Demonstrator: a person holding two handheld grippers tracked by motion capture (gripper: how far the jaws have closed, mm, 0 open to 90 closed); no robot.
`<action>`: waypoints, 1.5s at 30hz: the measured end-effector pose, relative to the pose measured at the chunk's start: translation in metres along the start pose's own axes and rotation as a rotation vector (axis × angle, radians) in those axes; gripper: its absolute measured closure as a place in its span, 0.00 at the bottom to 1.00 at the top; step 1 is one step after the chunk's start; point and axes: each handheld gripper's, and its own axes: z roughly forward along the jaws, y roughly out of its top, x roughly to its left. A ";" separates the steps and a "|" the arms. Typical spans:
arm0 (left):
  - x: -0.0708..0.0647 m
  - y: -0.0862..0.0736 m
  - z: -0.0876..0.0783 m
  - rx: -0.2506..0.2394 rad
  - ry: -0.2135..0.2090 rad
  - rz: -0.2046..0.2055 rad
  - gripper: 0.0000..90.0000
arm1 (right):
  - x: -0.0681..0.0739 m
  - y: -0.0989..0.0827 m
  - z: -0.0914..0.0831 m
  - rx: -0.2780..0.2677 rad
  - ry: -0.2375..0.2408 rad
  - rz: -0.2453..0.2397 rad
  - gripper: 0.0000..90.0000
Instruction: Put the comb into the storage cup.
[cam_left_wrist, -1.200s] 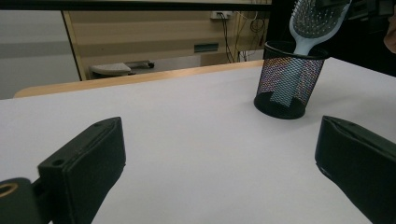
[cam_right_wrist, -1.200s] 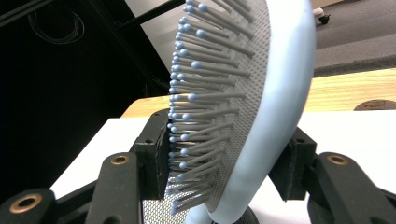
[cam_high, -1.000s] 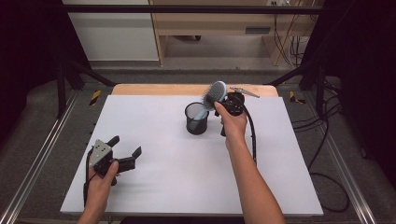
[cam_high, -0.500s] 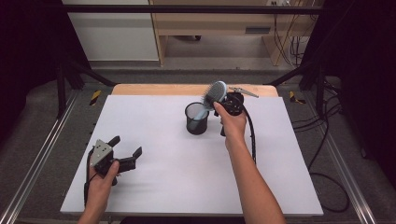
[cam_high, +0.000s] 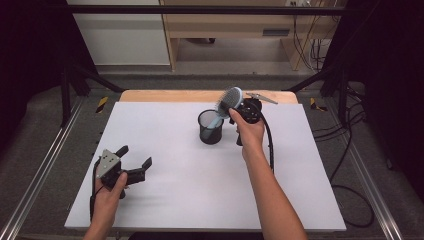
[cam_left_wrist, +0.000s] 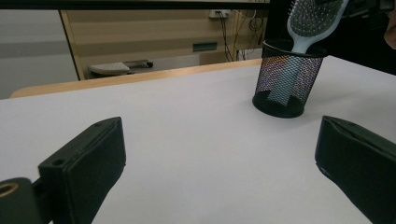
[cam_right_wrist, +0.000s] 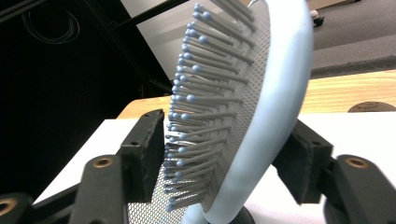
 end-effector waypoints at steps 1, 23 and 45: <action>0.000 0.000 0.000 0.000 0.000 0.000 0.02 | 0.000 0.000 0.000 0.002 -0.001 0.005 0.39; 0.000 0.000 0.000 -0.001 0.001 0.000 0.02 | 0.006 0.006 -0.002 0.007 -0.043 -0.041 0.07; 0.002 0.000 -0.001 -0.006 0.008 -0.006 0.02 | 0.018 0.016 -0.020 -0.051 -0.012 -0.128 0.05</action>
